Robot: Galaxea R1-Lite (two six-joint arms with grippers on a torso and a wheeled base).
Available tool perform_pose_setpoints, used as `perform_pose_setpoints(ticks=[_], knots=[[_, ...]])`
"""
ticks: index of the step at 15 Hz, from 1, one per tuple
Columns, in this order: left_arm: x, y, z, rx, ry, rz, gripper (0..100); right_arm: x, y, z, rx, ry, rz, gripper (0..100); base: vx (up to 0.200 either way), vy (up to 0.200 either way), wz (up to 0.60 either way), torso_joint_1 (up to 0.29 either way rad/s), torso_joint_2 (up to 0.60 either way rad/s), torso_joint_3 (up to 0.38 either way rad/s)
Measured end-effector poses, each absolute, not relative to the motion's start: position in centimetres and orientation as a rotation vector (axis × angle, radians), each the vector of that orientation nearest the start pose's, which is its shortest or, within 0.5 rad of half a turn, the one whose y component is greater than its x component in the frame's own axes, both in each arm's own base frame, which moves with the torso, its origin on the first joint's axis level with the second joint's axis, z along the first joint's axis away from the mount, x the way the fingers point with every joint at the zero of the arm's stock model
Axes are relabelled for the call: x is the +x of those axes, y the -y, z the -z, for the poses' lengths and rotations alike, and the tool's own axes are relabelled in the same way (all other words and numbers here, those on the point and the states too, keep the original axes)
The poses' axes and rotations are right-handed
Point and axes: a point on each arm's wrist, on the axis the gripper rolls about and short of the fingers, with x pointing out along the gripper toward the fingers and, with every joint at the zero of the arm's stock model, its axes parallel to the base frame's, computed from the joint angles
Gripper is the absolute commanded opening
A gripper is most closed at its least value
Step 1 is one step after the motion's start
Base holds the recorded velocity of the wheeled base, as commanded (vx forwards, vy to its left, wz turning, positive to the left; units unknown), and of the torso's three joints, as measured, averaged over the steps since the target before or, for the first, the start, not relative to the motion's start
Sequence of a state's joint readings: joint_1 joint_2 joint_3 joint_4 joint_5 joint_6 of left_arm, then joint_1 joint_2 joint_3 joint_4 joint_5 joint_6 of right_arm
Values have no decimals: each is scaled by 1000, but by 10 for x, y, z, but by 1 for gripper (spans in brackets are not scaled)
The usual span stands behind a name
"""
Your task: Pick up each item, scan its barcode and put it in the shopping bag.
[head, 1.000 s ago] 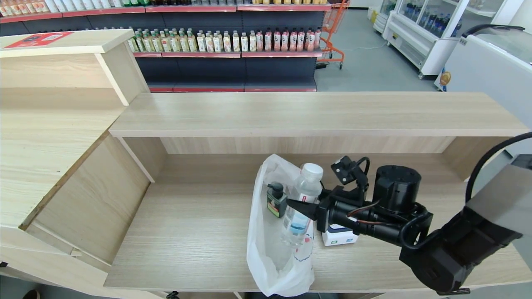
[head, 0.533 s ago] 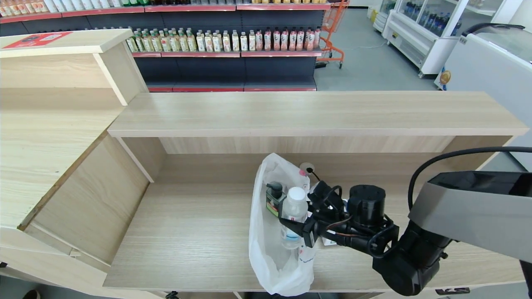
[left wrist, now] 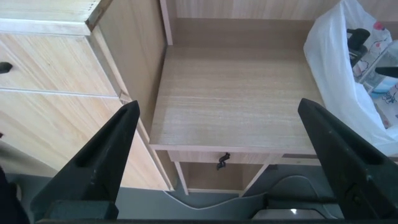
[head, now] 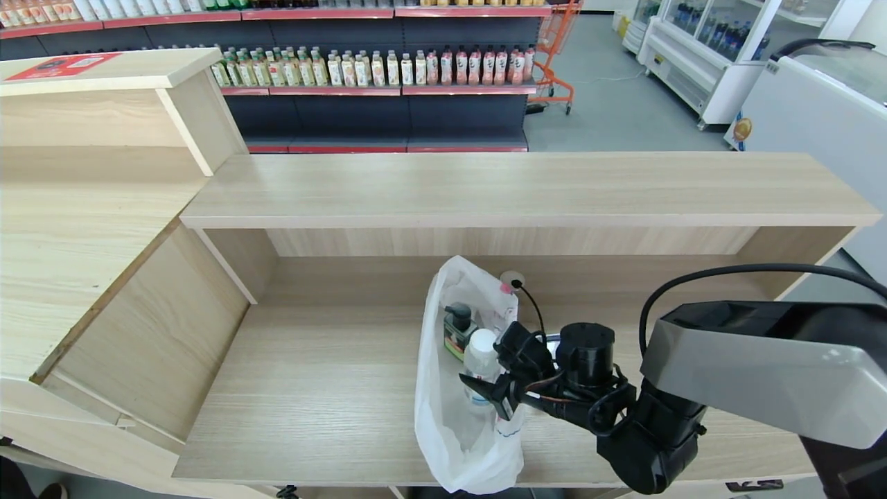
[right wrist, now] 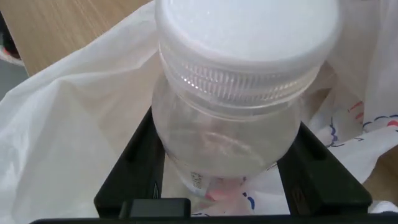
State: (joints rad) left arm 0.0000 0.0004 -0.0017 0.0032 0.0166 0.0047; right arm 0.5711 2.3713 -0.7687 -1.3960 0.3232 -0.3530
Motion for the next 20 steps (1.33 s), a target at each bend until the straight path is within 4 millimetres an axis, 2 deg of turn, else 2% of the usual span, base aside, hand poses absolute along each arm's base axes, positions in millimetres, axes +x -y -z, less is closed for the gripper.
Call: perform_pose_setpoints(ticks=[1,2,5,8,10,12,14,17,20], knots=[[-23,0,-76,5,-2,-17,100,320,-214,-9,-355,-53,-921,0,0,0,0,0,0,0],[-23,0,-76,5,-2,-17,100,320,-215,-9,-359,-48,-921,100,0,0,0,0,0,0],[-23,0,-76,5,-2,-17,100,316,-213,-6,-367,-48,-927,100,0,0,0,0,0,0],[-23,0,-76,5,-2,-17,100,307,-207,-15,-283,-81,-921,100,0,0,0,0,0,0],[-23,0,-76,5,-2,-17,100,302,-200,-27,-191,-110,-904,100,0,0,0,0,0,0],[-23,0,-76,5,-2,-17,100,297,-191,-49,-92,-119,-880,100,0,0,0,0,0,0],[-23,0,-76,4,-2,-17,100,288,-175,-76,-44,-128,-851,100,0,0,0,0,0,0],[-23,0,-76,4,-2,-17,100,263,-138,-119,-25,-137,-768,100,0,0,0,0,0,0],[-23,0,-76,4,-2,-17,100,221,-85,-155,-40,-206,-518,100,0,0,0,0,0,0]])
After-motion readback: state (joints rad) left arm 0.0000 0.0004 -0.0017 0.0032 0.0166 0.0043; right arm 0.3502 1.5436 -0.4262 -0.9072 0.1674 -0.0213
